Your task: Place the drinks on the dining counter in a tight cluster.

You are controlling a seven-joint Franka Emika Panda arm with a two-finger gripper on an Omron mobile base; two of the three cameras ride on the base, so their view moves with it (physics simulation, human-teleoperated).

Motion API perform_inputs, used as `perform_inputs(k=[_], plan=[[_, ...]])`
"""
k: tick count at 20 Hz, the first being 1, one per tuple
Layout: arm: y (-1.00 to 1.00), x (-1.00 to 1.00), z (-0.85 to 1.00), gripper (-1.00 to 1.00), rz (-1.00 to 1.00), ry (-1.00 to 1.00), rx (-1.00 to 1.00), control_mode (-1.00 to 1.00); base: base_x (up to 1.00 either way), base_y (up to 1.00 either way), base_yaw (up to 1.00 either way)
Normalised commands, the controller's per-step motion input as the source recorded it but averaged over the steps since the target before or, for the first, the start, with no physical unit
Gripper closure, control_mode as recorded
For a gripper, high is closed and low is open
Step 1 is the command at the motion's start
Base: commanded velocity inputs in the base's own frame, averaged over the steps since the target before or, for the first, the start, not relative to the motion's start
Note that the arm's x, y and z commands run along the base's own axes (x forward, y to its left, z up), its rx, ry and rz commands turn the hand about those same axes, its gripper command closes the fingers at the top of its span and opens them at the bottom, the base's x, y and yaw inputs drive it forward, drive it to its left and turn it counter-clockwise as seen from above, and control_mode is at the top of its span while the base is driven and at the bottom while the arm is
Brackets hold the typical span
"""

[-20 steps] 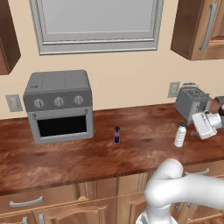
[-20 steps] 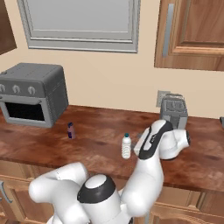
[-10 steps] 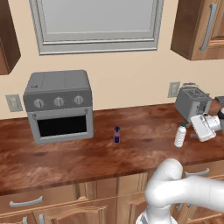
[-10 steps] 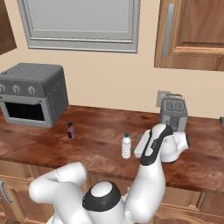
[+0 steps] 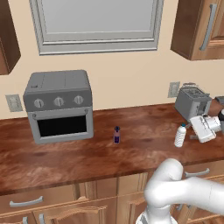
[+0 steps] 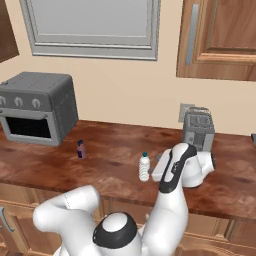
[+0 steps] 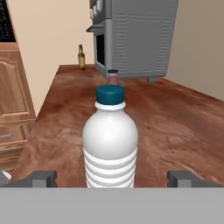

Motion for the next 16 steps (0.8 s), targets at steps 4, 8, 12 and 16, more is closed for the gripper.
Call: perform_inputs(k=[4, 8, 12, 16], plan=[[0.1, -0.01, 0.01, -1.0, 0.0, 0.02, 0.0, -1.0, 0.0, 0.0, 0.0], [0.14, -0.02, 0.05, -1.0, -0.01, 0.03, 0.01, -1.0, 0.0, 0.0, 0.0], [0.16, 0.0, 0.04, -1.0, 0.0, 0.05, 0.02, -1.0, 0.0, 0.0, 0.0], [0.07, -0.07, 0.05, -1.0, 0.0, 0.04, 0.03, -1.0, 0.0, 0.0, 0.0]])
